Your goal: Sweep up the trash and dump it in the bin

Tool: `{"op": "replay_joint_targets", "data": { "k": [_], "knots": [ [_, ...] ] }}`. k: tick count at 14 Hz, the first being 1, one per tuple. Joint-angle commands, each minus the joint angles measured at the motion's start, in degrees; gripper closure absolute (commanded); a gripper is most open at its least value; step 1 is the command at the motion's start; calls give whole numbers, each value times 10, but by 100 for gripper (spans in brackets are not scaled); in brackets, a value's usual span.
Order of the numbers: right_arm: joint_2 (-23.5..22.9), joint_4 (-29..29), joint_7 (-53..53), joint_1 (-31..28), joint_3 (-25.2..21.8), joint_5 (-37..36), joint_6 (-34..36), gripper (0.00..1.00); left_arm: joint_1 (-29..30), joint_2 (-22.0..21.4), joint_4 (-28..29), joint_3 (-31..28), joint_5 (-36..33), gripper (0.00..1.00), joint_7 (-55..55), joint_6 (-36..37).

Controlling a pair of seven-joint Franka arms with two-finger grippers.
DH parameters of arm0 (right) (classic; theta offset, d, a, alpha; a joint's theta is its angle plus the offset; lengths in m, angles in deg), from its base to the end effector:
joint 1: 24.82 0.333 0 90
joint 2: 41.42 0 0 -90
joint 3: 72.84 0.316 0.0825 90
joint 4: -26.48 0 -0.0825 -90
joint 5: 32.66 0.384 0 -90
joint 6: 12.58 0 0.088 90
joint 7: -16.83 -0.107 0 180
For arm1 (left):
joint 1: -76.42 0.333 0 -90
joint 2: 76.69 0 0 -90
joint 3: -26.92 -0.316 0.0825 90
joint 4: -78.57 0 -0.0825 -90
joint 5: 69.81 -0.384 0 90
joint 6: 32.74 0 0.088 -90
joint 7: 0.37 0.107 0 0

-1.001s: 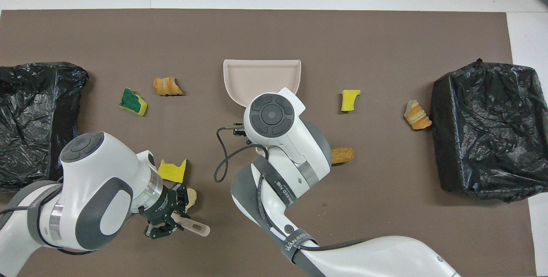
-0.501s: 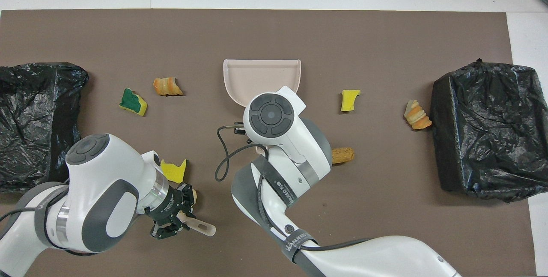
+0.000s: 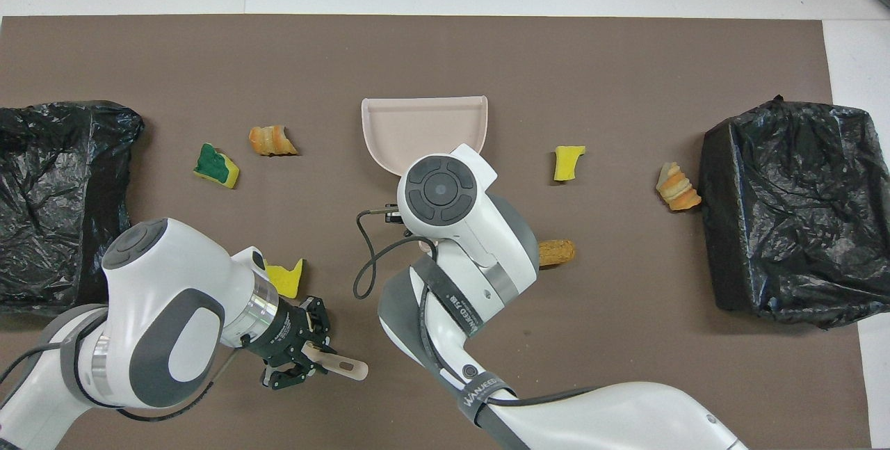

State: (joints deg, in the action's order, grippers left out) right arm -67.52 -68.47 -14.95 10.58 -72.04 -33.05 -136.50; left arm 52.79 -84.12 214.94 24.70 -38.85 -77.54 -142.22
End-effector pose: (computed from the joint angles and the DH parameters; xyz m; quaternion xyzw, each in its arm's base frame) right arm 0.5478 0.3993 0.3507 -0.9989 -0.0396 -0.0207 0.0142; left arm 0.4010 -0.1968 0.3577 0.7785 0.5586 -0.2849 0.0297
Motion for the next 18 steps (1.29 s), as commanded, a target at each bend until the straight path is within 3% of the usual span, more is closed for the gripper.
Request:
{"op": "replay_joint_targets", "data": {
  "k": [1, 4, 12, 15, 18],
  "knots": [
    [14, -15, 53, -8, 3, -1, 18, 100, 21, 33, -26, -2, 8, 100, 1, -44],
    [40, -16, 92, -17, 3, -1, 39, 100, 43, 57, -62, -3, -35, 100, 8, -46],
    [96, -17, 476, -116, 4, 3, 145, 100, 61, 139, -204, -3, -79, 100, 18, -18],
    [103, -18, 641, -146, 3, 3, 171, 100, 72, 154, -235, -2, -113, 100, 32, 9],
    [110, -20, 785, -160, 2, -5, 192, 100, 73, 147, -244, -3, -142, 100, 129, 15]
  ]
}}
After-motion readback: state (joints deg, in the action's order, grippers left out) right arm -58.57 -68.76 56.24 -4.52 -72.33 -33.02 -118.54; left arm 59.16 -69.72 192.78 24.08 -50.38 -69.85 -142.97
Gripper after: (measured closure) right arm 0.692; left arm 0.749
